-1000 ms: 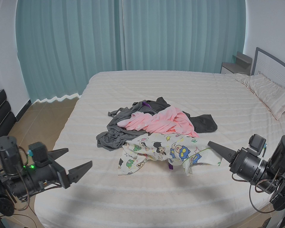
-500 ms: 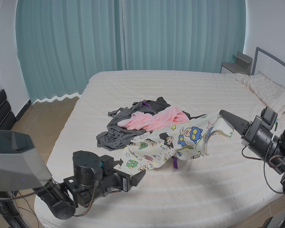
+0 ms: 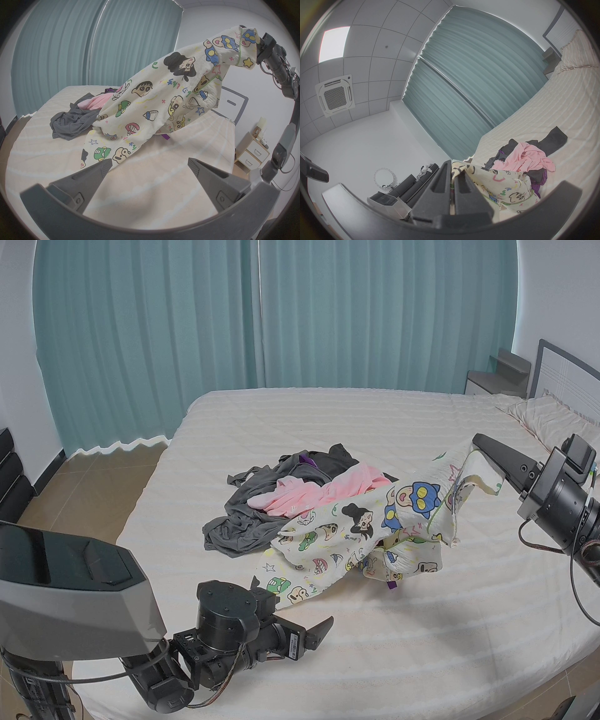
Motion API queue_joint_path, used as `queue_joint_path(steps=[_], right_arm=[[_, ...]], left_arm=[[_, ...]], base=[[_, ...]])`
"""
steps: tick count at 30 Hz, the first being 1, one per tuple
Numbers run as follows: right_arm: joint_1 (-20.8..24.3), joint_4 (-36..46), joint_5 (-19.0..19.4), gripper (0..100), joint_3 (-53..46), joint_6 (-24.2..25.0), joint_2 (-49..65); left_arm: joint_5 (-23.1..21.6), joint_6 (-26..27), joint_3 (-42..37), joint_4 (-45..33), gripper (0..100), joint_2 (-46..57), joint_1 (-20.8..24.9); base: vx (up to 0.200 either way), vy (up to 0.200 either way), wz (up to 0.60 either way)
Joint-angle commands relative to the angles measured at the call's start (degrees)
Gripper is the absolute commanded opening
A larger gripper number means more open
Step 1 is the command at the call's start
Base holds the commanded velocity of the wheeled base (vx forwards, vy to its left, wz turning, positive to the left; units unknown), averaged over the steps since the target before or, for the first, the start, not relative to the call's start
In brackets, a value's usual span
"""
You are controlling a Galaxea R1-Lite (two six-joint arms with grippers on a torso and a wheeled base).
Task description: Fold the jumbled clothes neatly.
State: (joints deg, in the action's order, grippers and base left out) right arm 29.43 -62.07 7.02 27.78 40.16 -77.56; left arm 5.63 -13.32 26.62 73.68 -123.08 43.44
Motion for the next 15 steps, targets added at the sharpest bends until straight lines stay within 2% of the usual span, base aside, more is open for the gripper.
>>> queue_joint_path(steps=[1,7,11,15], right_arm=[[0.02,0.29,0.01,0,1.66,0.01,-0.31],[0.28,5.3,-0.25,0,6.32,0.01,0.65],[0.37,6.53,-0.34,0,7.99,0.1,0.3],[0.37,6.53,-0.25,0,8.16,0.1,0.04]], left_arm=[[0.08,0.05,2.29,0.06,100,-1.9,-0.02],[0.43,-0.83,7.83,0.06,100,-6.04,-1.07],[0.61,-3.73,10.47,0.06,100,-7.88,-1.25],[0.78,-3.99,12.84,0.06,100,-9.99,-2.3]], base=[[0.0,0.0,0.0],[0.0,0.0,0.0],[0.0,0.0,0.0],[0.0,0.0,0.0]])
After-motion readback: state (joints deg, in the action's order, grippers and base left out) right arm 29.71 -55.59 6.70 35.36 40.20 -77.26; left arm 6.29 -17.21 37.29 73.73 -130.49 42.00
